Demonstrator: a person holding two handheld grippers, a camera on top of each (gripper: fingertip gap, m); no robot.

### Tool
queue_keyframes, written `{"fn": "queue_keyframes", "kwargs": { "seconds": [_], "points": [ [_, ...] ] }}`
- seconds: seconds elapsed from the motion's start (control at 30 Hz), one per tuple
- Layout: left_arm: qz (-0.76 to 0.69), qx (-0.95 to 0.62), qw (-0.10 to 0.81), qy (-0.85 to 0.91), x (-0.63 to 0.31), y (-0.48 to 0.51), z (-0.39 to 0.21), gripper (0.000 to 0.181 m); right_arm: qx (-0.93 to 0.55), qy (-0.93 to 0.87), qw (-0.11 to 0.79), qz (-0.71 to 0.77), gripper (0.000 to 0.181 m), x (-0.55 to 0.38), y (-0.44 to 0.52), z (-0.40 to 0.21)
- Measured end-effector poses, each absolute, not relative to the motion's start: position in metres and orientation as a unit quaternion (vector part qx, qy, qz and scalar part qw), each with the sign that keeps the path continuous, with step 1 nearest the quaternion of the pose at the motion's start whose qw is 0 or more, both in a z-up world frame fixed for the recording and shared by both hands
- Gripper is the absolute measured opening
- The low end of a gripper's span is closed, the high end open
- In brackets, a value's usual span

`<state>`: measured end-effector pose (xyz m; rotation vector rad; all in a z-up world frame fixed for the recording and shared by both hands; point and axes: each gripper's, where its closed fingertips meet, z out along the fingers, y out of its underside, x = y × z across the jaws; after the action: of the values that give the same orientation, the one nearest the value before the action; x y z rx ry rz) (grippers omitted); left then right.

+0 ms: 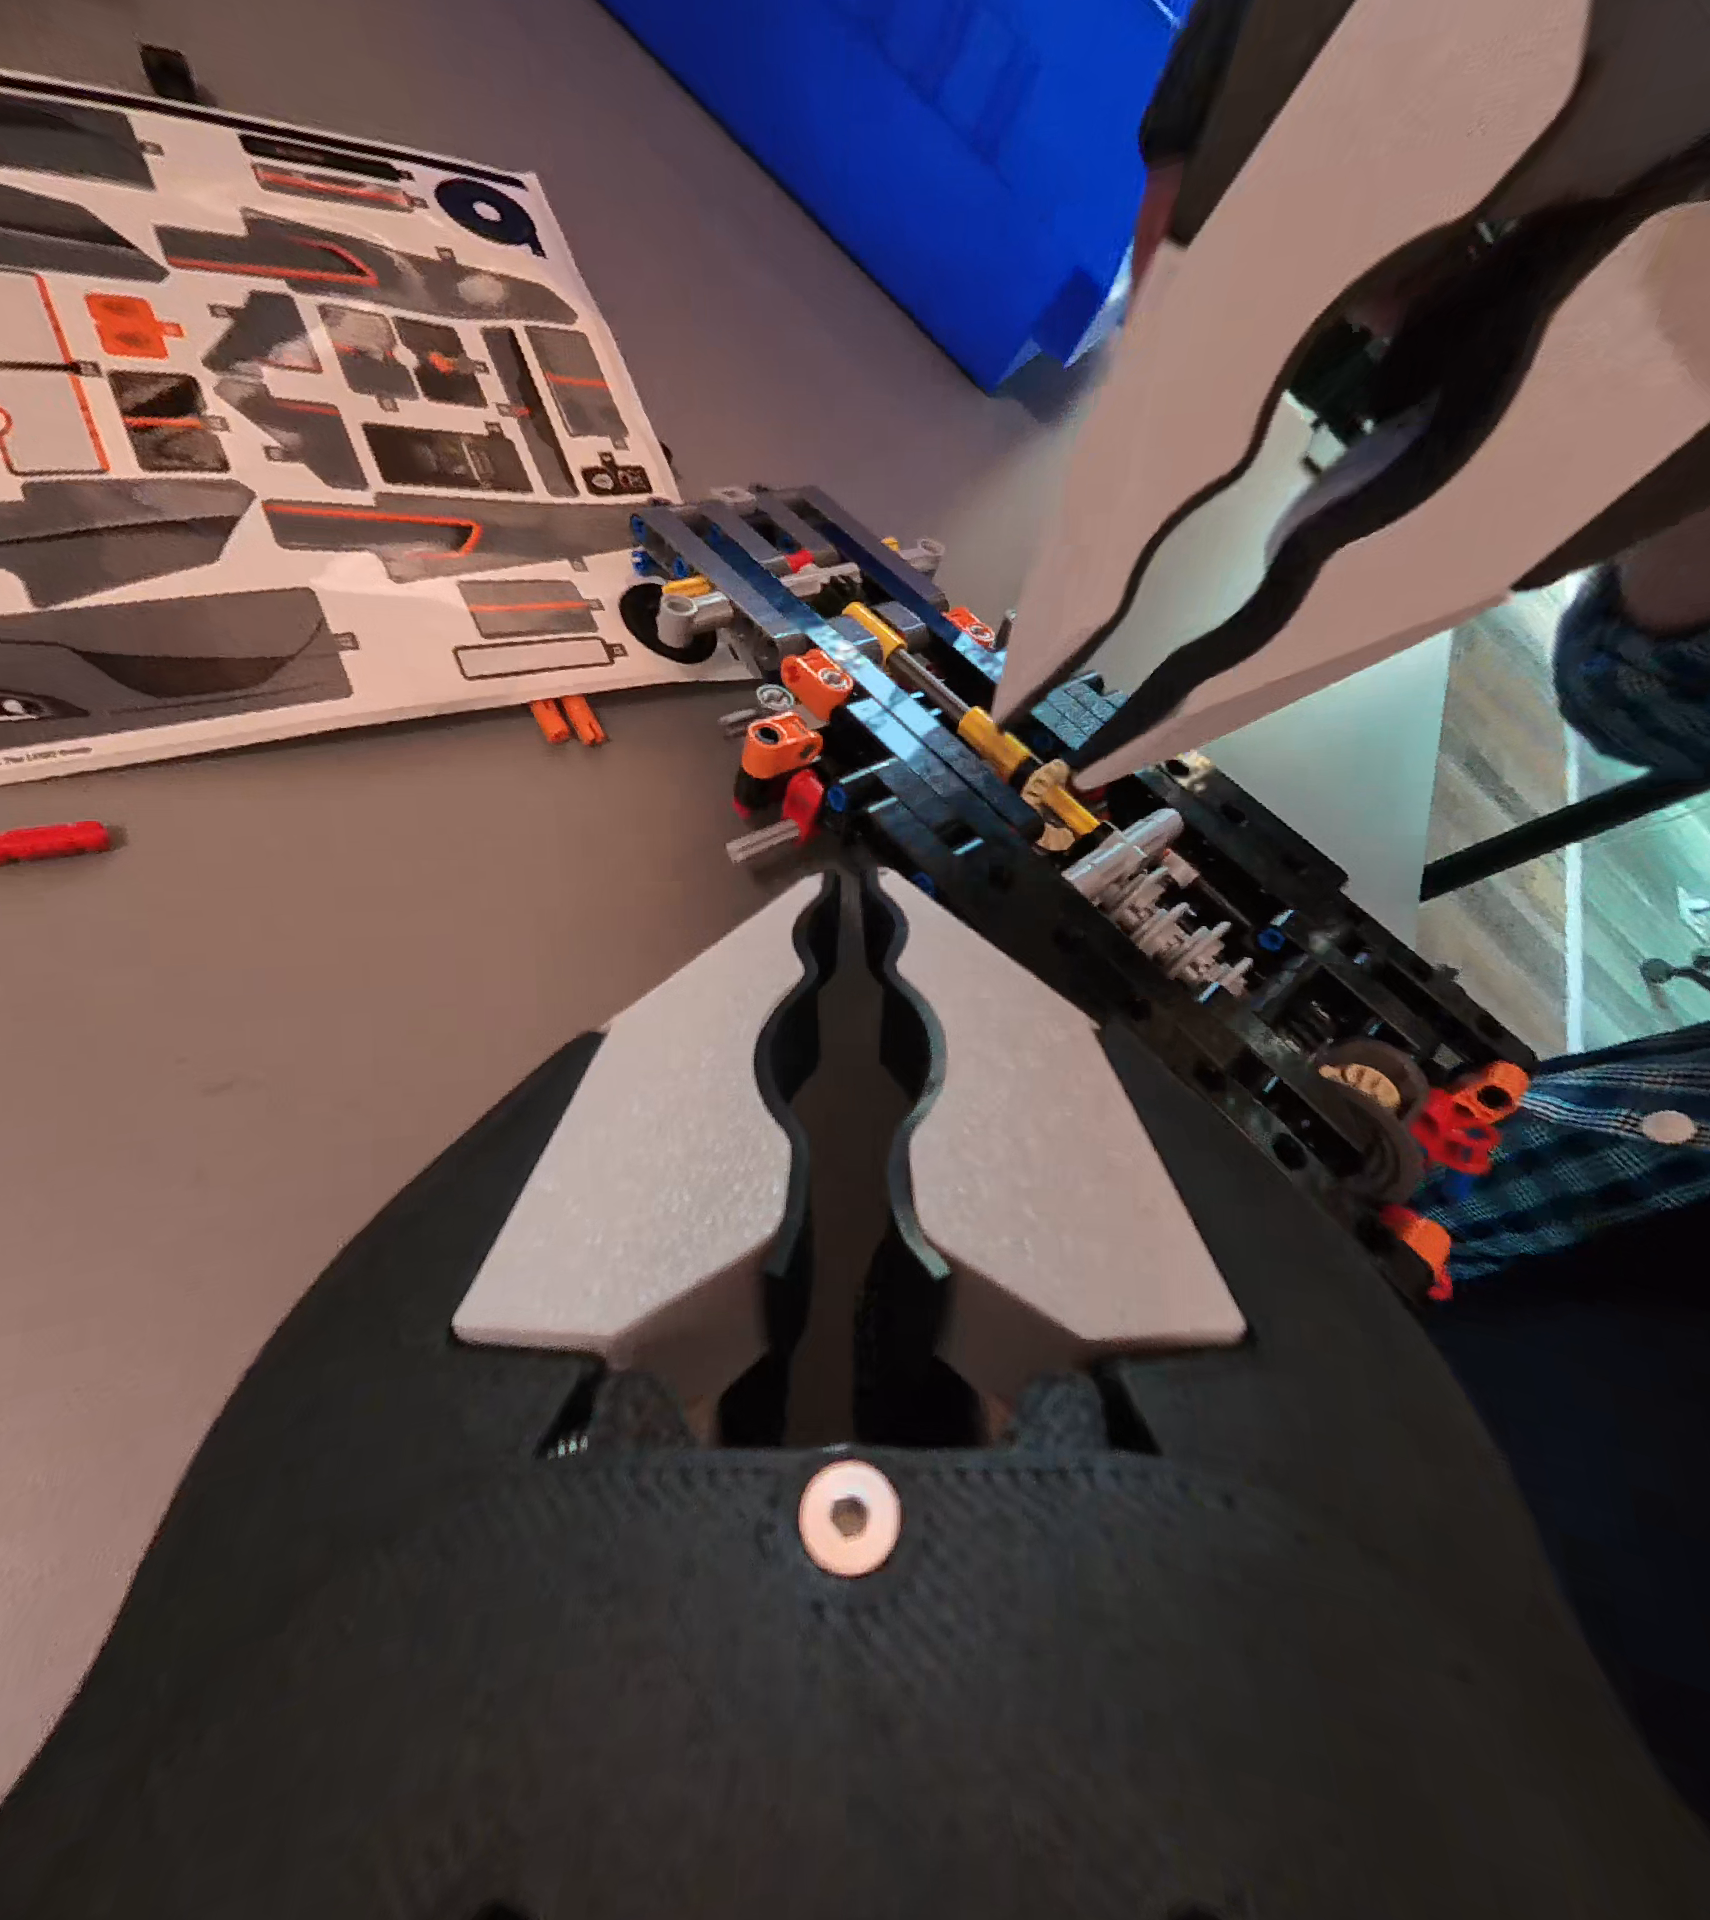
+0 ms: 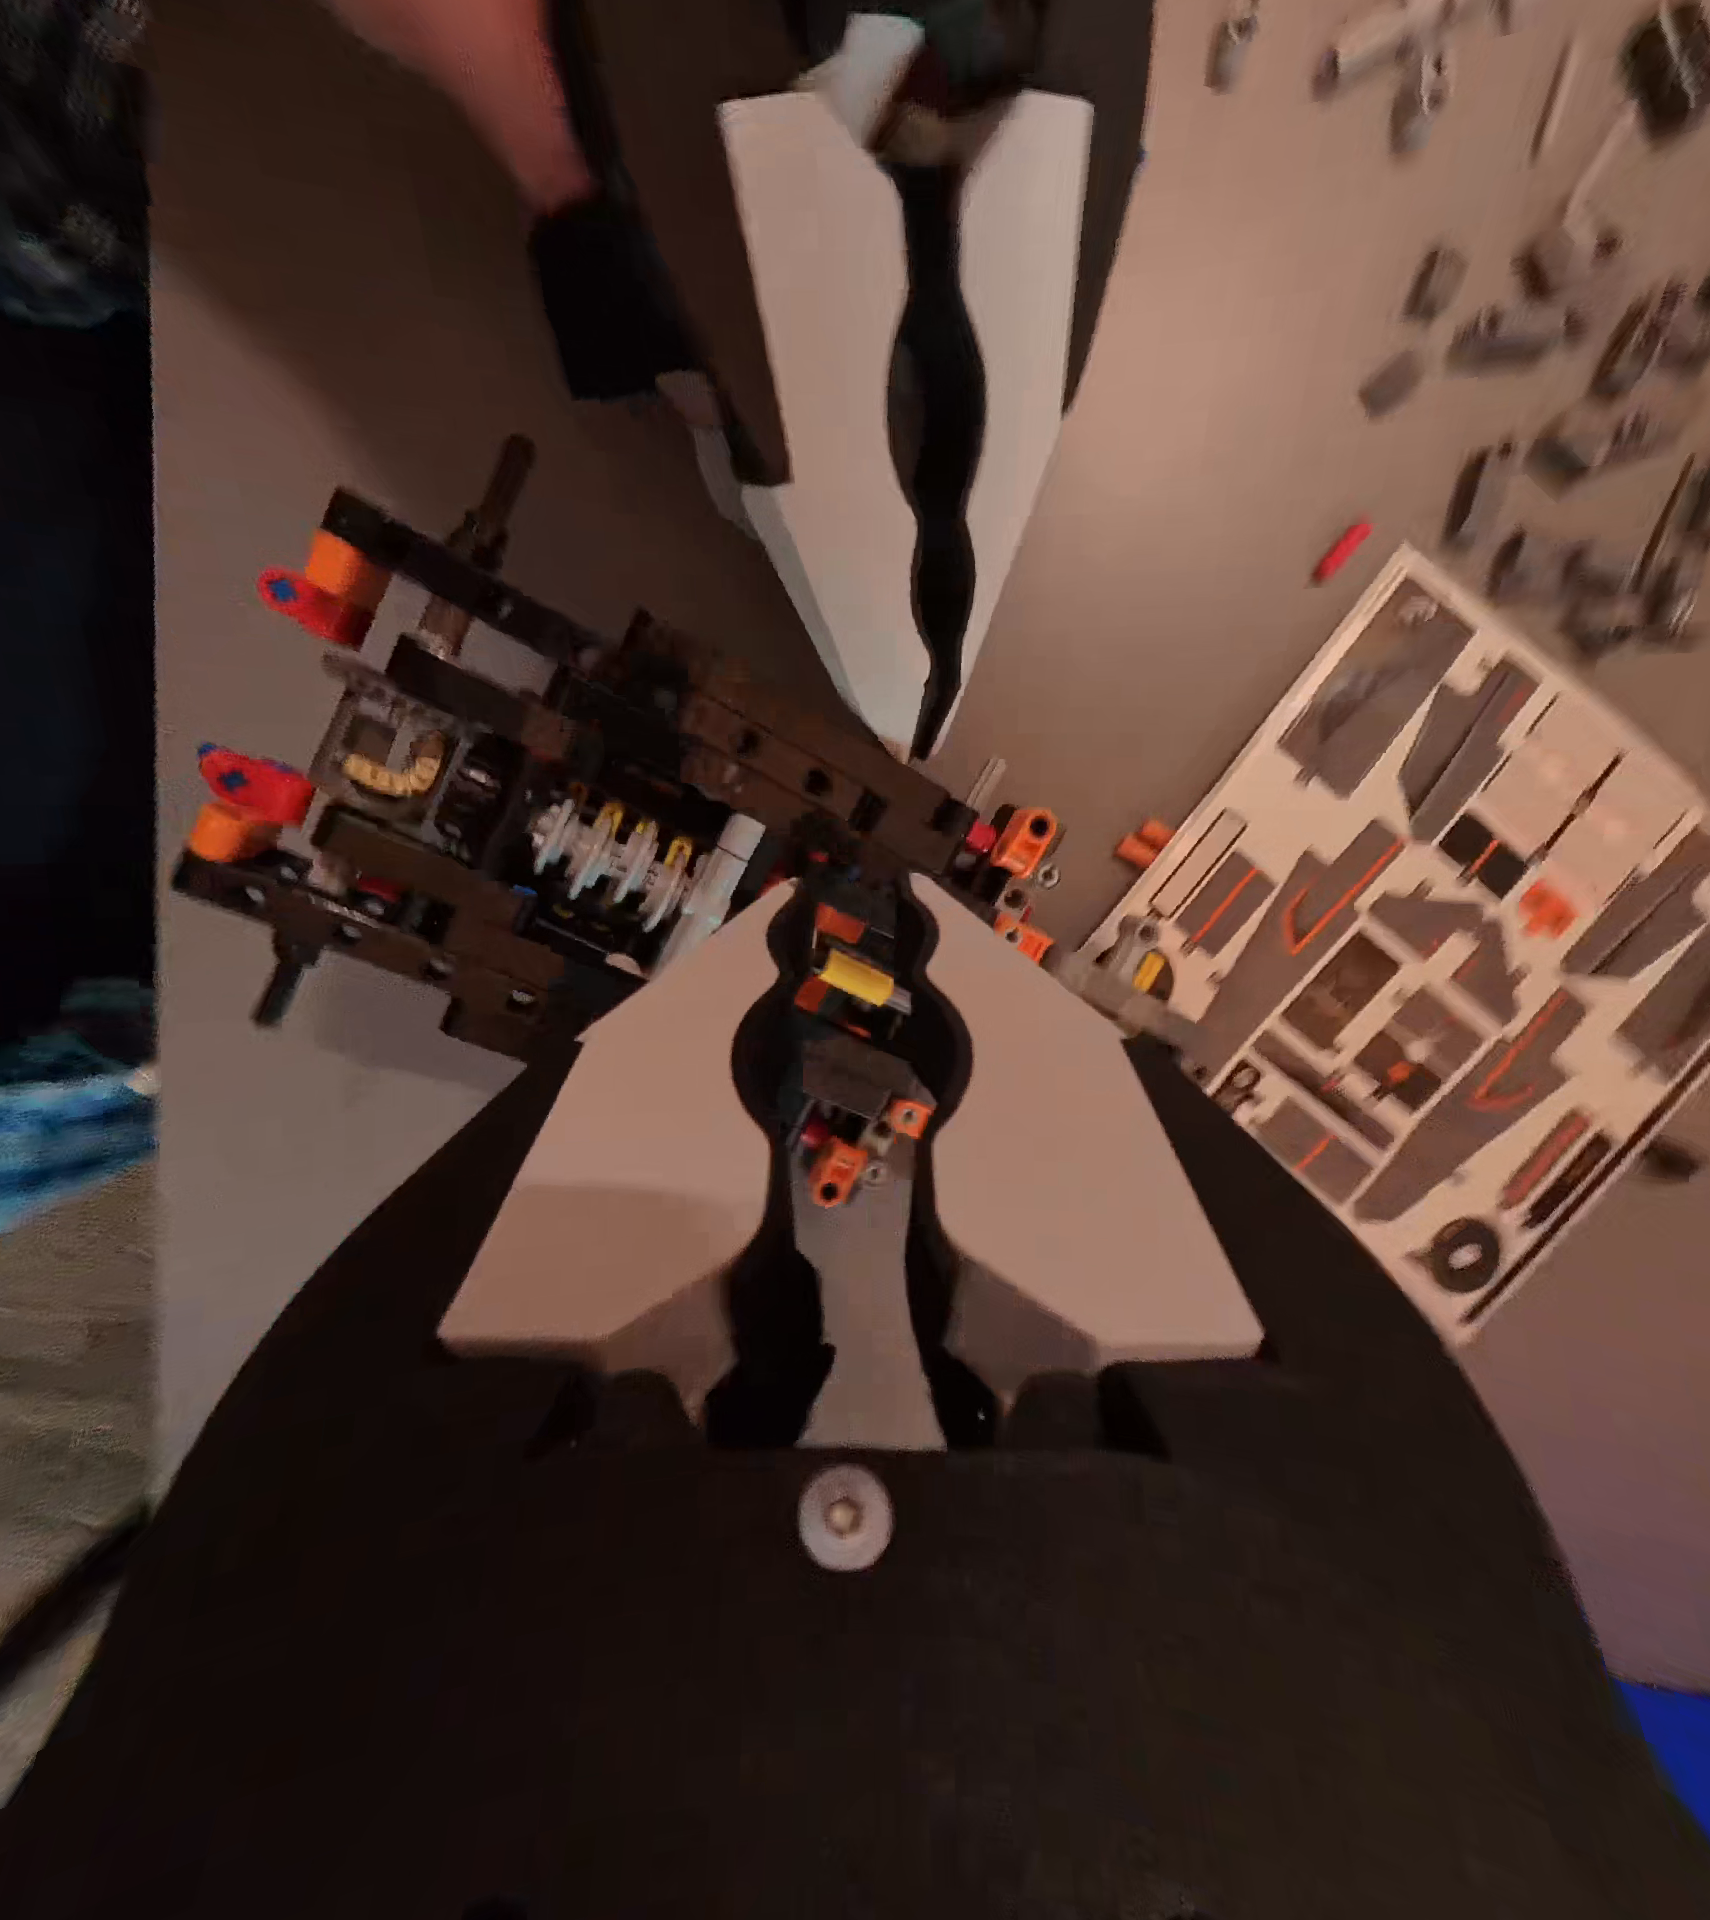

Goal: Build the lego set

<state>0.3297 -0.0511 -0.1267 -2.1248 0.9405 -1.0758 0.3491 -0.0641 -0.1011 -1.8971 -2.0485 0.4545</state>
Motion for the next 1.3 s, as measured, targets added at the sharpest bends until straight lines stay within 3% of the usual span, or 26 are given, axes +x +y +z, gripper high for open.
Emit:
{"fn": "queue_keyframes", "kwargs": {
  "seconds": [0.03, 0.47, 0.87, 1.3],
  "points": [
    [-0.408, -0.793, 0.283, 0.352, 0.329, -0.053, -0.126, 0.004, -0.637, -0.737, 0.164, 0.154, 0.018, 0.349, -0.063, -0.101],
    [-0.459, -0.774, 0.281, 0.334, 0.331, -0.053, -0.124, 0.0, -0.539, -0.802, 0.203, 0.156, 0.023, 0.346, -0.062, -0.118],
    [-0.382, -0.807, 0.309, 0.327, 0.329, -0.038, -0.138, 0.0, -0.577, -0.747, 0.271, 0.19, 0.013, 0.334, -0.066, -0.116],
    [-0.358, -0.827, 0.285, 0.327, 0.326, -0.036, -0.148, 0.0, -0.61, -0.714, 0.276, 0.207, 0.003, 0.33, -0.067, -0.117]
  ]
}}
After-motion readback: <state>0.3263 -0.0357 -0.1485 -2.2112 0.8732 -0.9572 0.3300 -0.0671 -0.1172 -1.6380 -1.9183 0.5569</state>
